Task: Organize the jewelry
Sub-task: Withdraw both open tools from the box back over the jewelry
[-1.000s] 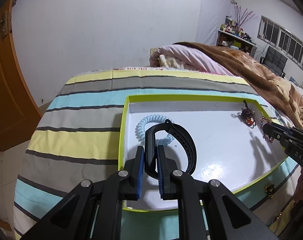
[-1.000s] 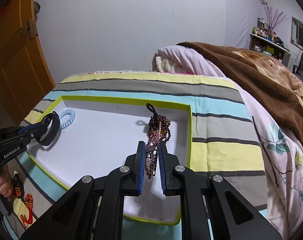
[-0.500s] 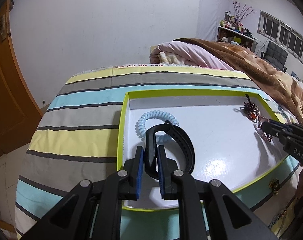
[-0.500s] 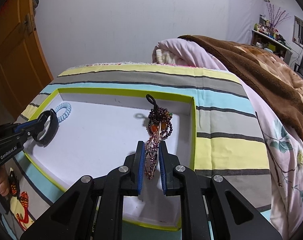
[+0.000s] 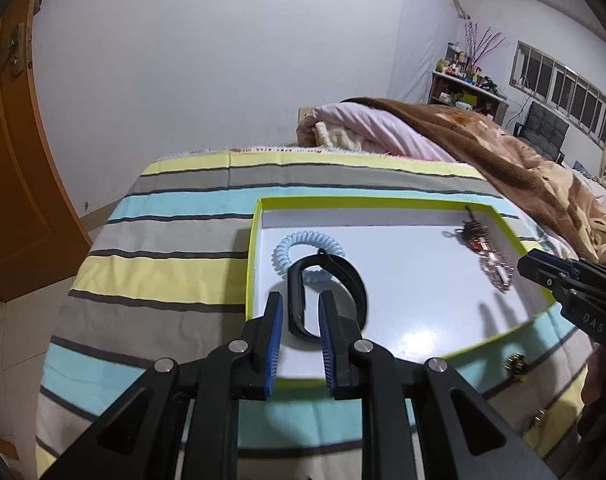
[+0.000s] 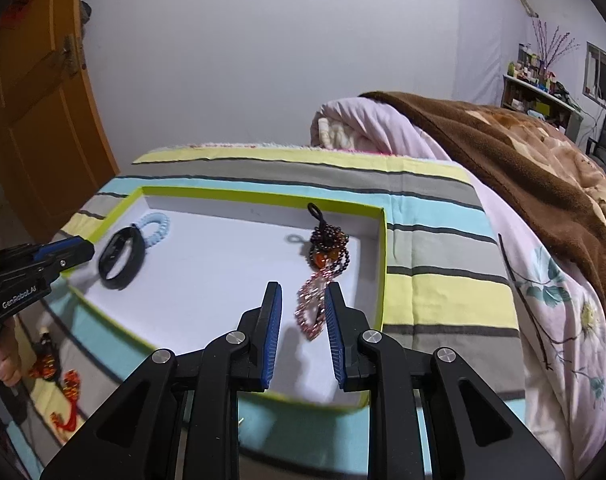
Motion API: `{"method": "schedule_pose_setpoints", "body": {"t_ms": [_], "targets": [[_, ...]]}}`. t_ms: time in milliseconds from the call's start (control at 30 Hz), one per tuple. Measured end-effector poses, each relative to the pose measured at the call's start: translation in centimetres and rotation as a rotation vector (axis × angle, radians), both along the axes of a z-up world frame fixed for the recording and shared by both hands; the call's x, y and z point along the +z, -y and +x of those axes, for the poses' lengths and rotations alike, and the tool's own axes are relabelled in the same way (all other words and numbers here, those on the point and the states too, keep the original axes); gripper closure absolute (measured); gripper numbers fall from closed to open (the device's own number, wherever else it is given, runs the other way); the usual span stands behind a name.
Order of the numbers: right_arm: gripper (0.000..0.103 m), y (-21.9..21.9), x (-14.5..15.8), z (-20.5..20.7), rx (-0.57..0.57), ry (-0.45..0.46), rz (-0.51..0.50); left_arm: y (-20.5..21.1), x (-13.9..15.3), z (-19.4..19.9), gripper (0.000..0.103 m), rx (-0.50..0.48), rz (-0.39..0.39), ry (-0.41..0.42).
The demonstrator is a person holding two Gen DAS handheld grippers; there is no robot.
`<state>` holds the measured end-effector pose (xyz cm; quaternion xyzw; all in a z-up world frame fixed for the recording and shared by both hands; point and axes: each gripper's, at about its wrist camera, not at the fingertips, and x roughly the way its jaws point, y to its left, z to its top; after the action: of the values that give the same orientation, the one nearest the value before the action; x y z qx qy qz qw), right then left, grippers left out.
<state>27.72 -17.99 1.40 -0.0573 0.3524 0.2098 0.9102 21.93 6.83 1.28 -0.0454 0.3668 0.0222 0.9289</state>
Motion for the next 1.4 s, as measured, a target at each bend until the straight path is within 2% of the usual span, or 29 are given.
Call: {"method": "schedule_pose_setpoints", "body": {"t_ms": [367,667,1100,1400], "targets": [[0.08,0.6,3.3,-7.5,0.034,0.078,0.035,1.3,2.8,-6.5,0.084,-0.021,-0.016,0.081],[0.08,1.5,4.6,-13.7,0.033,0.123,0.059,2.0,3.9,-12.2,0.084,-0.009,-0.01,0.147],[0.08,3.2,4.5,-20.6,0.024,0.149,0.097,3.4,4.0,-18.8,0.084,-0.012,-0.009,0.188],[0.08,4.1,3.5,-22.7,0.027,0.124,0.094,3.5,3.1,-20.9,0.084,-0.011,-0.032,0.166]]}}
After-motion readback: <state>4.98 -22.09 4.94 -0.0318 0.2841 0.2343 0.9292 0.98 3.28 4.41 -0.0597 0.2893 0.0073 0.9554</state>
